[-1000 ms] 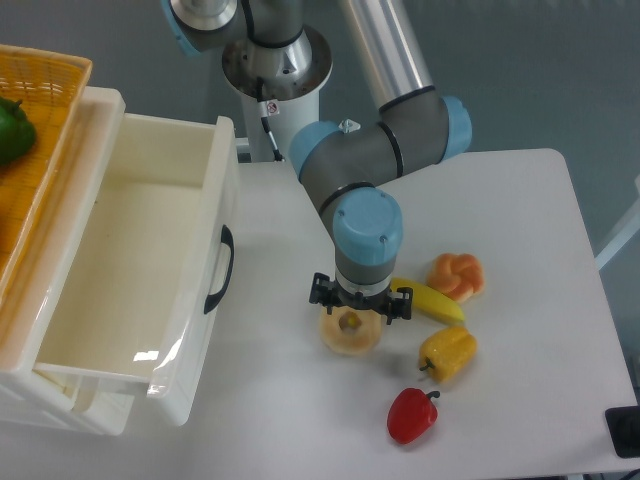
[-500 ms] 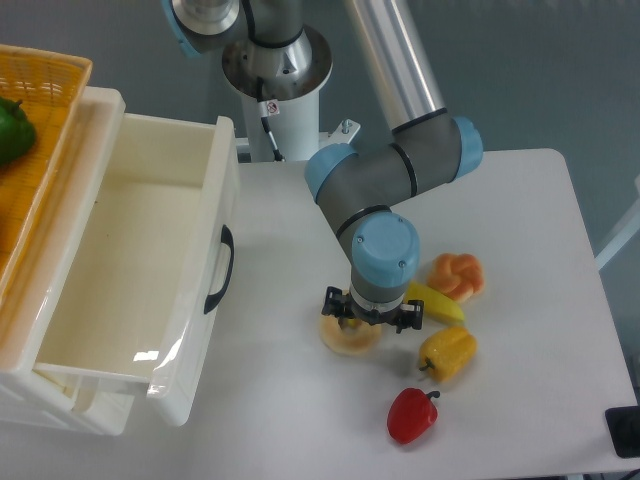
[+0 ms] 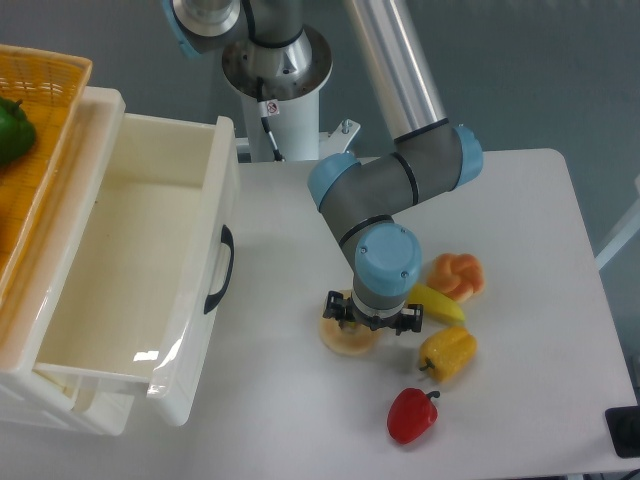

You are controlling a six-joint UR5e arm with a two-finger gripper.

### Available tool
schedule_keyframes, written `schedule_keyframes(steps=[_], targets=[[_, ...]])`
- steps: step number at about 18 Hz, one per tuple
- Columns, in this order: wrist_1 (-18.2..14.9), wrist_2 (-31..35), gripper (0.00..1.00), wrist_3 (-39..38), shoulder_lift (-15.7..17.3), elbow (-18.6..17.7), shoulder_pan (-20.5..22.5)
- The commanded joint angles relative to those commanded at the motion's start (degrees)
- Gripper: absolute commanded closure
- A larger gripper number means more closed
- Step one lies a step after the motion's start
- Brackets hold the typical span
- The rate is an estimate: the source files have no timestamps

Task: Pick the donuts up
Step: 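Close the gripper fingers on the donut ring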

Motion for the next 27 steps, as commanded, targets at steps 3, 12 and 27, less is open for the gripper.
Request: schedule_keyframes(steps=[3,12,27], targets=[[0.1,0.3,0.0,-0.2,-0.3,-0.1,0.0],[0.2,1.7,0.0,0.0,-0.9,-0.2,0.0],[0.0,1.6,0.36,0.0,-1.2,-0.2,-0.2]])
